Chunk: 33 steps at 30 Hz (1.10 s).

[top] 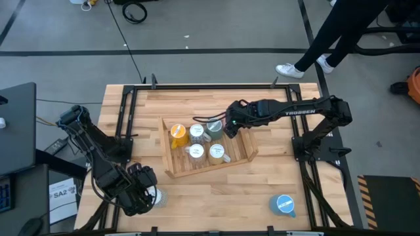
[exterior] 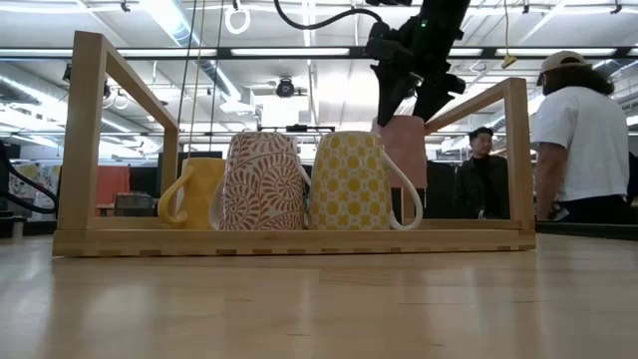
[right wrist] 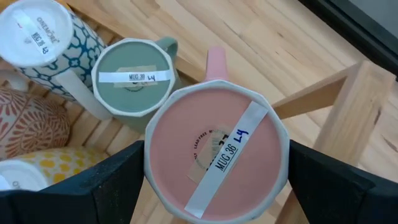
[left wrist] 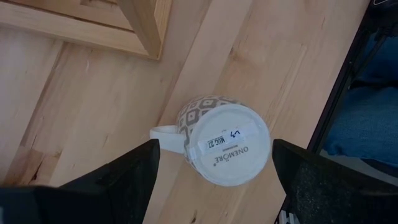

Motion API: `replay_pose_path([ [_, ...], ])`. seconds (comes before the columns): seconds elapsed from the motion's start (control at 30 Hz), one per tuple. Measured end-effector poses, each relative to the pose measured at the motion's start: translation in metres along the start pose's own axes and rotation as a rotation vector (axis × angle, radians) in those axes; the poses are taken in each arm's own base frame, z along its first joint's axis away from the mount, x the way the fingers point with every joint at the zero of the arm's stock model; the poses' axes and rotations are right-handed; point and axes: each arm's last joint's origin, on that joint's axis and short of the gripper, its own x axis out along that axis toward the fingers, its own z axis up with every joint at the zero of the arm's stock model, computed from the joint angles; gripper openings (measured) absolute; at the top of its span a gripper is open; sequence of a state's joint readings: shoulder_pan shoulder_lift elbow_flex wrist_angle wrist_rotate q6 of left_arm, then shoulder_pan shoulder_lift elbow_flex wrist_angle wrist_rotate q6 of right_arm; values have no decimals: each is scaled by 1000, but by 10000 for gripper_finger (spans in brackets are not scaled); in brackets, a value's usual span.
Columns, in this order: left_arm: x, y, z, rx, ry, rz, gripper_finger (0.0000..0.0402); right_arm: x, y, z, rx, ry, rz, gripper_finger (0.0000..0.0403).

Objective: Place coffee mugs
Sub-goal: Put the pink mug on the shelf

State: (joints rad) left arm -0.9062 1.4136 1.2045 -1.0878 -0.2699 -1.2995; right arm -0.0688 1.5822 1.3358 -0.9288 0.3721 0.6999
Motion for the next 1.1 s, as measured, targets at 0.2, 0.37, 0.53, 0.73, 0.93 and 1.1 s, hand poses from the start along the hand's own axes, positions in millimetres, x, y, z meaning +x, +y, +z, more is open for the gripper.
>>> replay_pose_path([
  [0.2,0,0,0,0,0,0,316,2,2,2,-2,-17,24,358],
  [0.37,0,0,0,0,0,0,316,2,2,2,-8,-16,24,358],
  [0.53,0,0,0,0,0,0,316,2,2,2,-51,-17,25,358],
  [0.73,0,0,0,0,0,0,316,2,3,2,-173,-19,24,358],
  [0.93,0,0,0,0,0,0,316,2,3,1,-293,-2,50,358],
  [1.1,0,0,0,0,0,0,316,2,3,0,-357,20,85,358],
])
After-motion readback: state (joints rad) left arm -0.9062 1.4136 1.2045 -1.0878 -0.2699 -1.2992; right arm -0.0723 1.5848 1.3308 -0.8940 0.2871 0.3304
